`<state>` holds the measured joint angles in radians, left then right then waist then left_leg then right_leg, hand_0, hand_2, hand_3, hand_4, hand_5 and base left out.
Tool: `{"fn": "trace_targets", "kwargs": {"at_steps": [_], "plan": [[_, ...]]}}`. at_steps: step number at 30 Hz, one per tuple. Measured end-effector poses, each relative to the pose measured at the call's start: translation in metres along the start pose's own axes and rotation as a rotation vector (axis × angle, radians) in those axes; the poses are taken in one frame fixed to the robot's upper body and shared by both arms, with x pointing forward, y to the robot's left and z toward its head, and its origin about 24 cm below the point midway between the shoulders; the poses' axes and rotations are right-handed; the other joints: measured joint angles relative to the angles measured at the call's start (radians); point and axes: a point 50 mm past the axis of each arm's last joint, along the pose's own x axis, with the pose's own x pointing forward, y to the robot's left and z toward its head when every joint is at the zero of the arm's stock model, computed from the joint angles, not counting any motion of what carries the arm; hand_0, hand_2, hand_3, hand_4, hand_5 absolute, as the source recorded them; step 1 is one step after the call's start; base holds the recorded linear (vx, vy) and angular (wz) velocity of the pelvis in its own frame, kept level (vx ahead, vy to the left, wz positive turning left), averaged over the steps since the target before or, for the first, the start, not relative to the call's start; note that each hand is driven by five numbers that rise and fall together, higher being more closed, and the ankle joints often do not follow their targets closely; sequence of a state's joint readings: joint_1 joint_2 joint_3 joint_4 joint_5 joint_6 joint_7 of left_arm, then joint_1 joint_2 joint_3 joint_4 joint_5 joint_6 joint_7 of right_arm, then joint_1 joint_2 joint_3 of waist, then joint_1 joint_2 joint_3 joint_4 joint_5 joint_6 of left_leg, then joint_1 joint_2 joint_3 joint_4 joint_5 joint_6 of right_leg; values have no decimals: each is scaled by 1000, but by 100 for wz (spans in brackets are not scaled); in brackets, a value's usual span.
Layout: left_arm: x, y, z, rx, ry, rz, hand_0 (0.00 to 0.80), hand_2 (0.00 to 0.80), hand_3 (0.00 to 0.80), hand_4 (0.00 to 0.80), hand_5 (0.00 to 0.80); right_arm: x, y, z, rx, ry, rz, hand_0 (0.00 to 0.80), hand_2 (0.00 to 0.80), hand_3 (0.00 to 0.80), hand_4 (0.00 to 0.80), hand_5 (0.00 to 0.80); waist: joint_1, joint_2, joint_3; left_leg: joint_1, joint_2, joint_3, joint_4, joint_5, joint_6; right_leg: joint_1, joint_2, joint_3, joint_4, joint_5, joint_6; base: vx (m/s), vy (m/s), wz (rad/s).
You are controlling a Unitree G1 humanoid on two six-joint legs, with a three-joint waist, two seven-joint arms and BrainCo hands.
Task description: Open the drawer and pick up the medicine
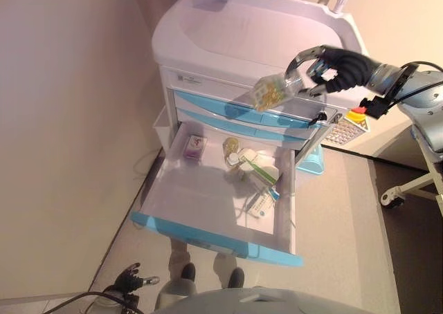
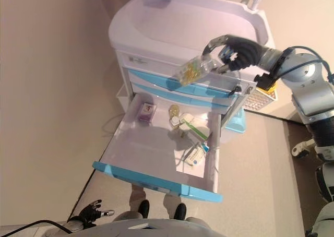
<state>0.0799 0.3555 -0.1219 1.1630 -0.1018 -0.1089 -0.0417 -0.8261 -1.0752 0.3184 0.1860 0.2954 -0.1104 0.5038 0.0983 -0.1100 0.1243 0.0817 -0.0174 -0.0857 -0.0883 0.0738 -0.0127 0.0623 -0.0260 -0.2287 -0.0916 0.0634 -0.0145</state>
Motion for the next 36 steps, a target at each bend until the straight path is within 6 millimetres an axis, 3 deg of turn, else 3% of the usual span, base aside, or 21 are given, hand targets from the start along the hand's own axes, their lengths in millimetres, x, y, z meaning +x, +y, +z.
{"fn": "trace_targets", "kwargs": {"at_steps": [8, 13, 19, 26, 36], "plan": [[-3, -1, -17, -8, 75, 3, 0, 0, 0, 0, 0, -22, -90, -10, -11, 161, -427, 800, 800, 800, 800, 800, 13, 19, -11, -1, 0, -21, 0, 1, 1, 11, -1, -21, 0, 0, 0, 62, 20, 7], [-3, -5, -20, 18, 83, -16, 0, 0, 0, 0, 0, -22, -118, -7, -61, 264, -521, 800, 800, 800, 800, 800, 29, 19, -12, -2, -1, -36, 0, 6, 5, 14, -1, -32, 0, 0, 0, 71, 16, 6], [-3, -6, -18, 13, 76, -19, 0, 0, 0, 0, 0, -26, -127, -24, -225, 512, -491, 800, 800, 800, 800, 800, 79, 19, -12, -8, -3, -63, 0, 15, 4, 18, -5, -61, 0, -3, 3, 65, 12, 15], [-4, -7, -21, 44, 83, -29, 0, 0, 0, 0, 0, -24, -117, -48, -366, 751, -332, 800, 800, 800, 800, 800, 133, 12, -12, -38, -9, -103, 2, 24, -5, 9, -11, -99, 0, -6, 7, 19, -10, 17], [-5, 16, -16, 73, 66, 25, 0, 0, 0, 0, 0, -24, -106, -62, -449, 899, -162, 800, 800, 800, 800, 800, 177, -38, 23, -105, -18, -144, 16, 37, -7, -40, -12, -135, 0, -6, 7, -32, -29, 13]]}}
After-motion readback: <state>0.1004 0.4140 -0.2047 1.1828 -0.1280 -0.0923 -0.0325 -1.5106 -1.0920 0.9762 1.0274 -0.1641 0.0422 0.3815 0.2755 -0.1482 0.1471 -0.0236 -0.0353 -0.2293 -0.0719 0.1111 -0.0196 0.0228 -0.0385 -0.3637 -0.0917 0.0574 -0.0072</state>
